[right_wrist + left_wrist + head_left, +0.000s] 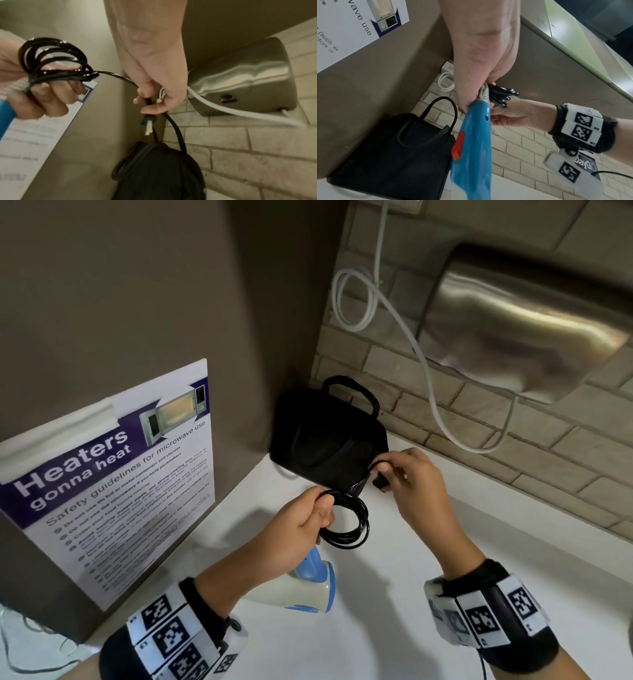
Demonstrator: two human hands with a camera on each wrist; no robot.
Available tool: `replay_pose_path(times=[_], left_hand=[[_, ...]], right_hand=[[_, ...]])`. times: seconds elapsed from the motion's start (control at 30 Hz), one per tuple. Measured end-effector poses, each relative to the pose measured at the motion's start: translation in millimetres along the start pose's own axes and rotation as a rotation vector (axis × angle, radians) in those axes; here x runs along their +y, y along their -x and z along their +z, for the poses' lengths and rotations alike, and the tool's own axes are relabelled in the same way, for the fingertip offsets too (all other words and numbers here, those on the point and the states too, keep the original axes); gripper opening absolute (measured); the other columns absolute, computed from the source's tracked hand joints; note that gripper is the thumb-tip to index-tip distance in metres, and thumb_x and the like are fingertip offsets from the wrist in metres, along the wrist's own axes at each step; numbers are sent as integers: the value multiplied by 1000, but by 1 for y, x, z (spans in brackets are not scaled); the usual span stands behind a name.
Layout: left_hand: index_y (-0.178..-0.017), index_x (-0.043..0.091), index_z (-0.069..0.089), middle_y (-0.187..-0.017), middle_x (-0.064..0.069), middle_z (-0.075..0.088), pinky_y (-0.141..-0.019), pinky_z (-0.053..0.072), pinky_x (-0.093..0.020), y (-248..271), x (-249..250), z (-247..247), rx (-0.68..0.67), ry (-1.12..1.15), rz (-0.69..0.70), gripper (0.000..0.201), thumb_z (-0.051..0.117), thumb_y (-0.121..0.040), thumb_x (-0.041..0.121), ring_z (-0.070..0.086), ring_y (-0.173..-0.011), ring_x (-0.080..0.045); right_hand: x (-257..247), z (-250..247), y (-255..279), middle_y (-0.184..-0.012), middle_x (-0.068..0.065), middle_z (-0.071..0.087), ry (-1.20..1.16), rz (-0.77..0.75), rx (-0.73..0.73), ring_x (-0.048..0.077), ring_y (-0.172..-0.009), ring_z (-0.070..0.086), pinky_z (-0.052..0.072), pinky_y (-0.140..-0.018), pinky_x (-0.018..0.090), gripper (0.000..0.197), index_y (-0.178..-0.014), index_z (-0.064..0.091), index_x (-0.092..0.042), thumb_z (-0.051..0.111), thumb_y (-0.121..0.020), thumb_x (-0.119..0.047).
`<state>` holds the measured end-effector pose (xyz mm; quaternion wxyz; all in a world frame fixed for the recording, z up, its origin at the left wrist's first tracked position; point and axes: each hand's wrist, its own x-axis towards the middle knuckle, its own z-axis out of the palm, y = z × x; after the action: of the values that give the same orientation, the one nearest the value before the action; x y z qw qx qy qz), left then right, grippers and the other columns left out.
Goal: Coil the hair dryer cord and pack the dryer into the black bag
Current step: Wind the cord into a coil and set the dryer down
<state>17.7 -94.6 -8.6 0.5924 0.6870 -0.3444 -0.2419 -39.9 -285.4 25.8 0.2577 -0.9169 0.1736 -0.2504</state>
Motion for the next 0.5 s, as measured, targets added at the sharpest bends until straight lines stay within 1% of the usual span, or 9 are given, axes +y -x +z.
replay_pose_path(times=[0.07,0.13,0.2,0.27,0.33,0.43,0.5], left_hand=[[-76,24,45,-63,20,48,-65,39,-14,1,-1,0,-11,-19,-1,30,31,-100,35,40,-61,-2],[-82,12,45,-65,18,49,-63,38,-13,2,-2,1,-19,-24,0,31,32,-100,34,39,-60,-1],[-90,5,45,-69,15,49,-63,39,-13,1,-3,2,-9,-12,-8,33,33,-100,33,41,-59,0],[-92,3,45,-72,13,49,-65,39,-16,0,-4,2,5,-4,-14,34,33,-100,34,41,-62,-2],[-89,4,43,-73,10,49,-67,40,-21,0,-6,3,27,-6,-16,35,34,-99,36,41,-64,-7],[-90,3,44,-77,0,49,-68,41,-27,0,-9,4,71,-11,-15,36,34,-99,37,42,-66,-12],[-90,4,45,-76,-1,48,-66,40,-29,0,-8,5,90,-31,-1,37,33,-98,38,41,-65,-13]], right_hand=[[-11,4,-1,-90,7,61,-266,136,-43,16,-68,67,57,-71,25,21,-91,70,-15,51,-95,-9],[-22,8,2,-83,6,65,-562,272,-117,8,-62,67,56,-67,17,25,-89,68,-14,46,-98,-6],[-27,13,6,-73,3,65,-729,360,-180,6,-58,65,55,-65,15,26,-88,68,-14,44,-98,-9],[-25,17,9,-68,0,65,-787,419,-247,5,-59,63,53,-64,14,26,-88,69,-14,46,-98,-13],[-21,19,11,-69,1,63,-787,457,-289,5,-60,60,52,-64,13,25,-91,71,-12,47,-98,-15],[-16,17,11,-77,9,62,-804,488,-304,7,-61,59,53,-67,16,23,-93,71,-9,49,-97,-16],[-14,15,11,-84,14,63,-814,509,-308,9,-64,59,53,-67,17,24,-93,71,-9,49,-97,-17]])
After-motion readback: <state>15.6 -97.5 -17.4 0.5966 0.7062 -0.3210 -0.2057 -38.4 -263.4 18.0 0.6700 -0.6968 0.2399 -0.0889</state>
